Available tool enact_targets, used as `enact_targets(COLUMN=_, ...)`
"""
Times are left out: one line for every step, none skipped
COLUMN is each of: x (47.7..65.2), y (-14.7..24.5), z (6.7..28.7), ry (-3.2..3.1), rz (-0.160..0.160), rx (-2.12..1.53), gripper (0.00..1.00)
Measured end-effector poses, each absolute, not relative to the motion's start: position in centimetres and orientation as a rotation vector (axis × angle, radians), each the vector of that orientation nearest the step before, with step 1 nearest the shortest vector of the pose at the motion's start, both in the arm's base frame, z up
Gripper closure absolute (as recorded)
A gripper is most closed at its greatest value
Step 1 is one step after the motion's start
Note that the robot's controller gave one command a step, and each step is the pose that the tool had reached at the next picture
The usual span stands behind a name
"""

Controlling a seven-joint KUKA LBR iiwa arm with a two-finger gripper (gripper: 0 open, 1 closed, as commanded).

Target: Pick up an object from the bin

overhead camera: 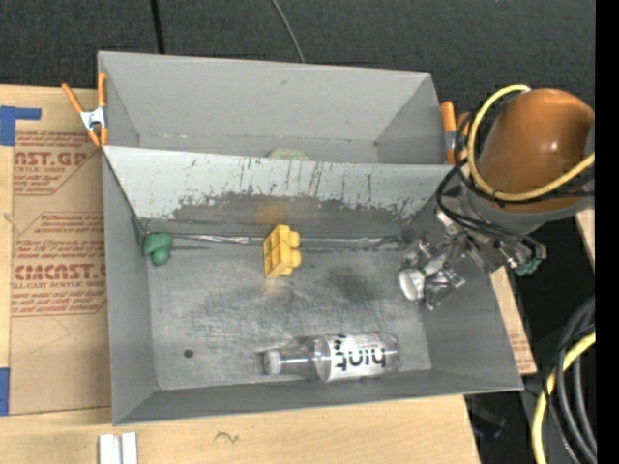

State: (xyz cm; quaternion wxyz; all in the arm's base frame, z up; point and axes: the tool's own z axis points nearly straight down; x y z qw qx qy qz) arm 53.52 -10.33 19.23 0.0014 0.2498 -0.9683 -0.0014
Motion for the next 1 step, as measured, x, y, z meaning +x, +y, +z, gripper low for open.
enact_targets(x=54.55, y=-7.66, z=22.37, ry=-3.046, rz=0.002, rx=0.779, gripper=1.0)
